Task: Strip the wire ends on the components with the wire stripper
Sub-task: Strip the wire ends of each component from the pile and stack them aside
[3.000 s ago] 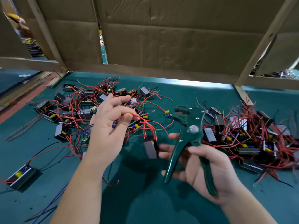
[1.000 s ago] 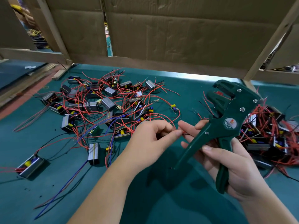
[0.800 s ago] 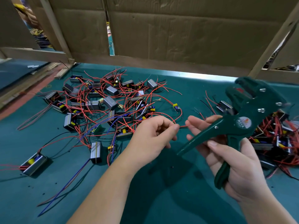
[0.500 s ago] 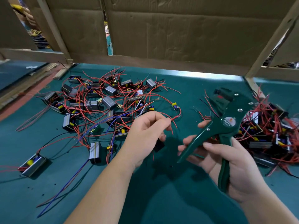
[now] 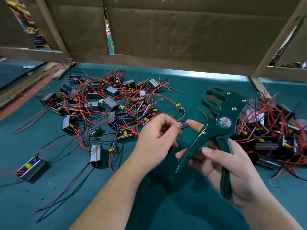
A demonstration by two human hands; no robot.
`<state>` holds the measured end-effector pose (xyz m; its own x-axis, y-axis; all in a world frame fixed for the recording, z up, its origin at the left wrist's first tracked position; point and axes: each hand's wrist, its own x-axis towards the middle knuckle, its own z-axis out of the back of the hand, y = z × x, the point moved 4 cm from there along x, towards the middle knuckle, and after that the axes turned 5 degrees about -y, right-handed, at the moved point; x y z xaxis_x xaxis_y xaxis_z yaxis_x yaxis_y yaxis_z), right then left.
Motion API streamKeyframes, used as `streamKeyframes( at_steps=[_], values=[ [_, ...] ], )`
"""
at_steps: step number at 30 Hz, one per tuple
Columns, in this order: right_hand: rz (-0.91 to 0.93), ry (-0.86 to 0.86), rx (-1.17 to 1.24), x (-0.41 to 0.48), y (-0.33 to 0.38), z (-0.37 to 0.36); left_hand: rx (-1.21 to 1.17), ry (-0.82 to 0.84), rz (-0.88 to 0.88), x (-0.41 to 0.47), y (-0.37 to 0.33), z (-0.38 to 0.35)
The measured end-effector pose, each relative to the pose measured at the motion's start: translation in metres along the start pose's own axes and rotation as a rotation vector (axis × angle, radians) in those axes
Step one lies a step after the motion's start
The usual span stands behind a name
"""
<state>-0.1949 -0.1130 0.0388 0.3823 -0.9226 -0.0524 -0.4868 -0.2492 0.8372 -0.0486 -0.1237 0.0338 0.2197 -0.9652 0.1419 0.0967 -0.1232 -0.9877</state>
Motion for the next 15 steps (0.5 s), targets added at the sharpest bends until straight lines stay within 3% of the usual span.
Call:
streamKeyframes(
  at_steps=[10, 13, 15],
  values=[
    [-0.018, 0.028, -0.041, -0.001, -0.001, 0.002, -0.224, -0.14, 0.052, 0.004, -0.003, 0.013],
    [-0.038, 0.035, -0.03, 0.0, -0.003, 0.001, -0.29, -0.132, 0.053, 0.006, -0.005, 0.018],
    [-0.016, -0.048, -0.079, 0.002, -0.002, 0.006, -0.318, -0.076, 0.011, 0.006, -0.009, 0.019]
  ],
)
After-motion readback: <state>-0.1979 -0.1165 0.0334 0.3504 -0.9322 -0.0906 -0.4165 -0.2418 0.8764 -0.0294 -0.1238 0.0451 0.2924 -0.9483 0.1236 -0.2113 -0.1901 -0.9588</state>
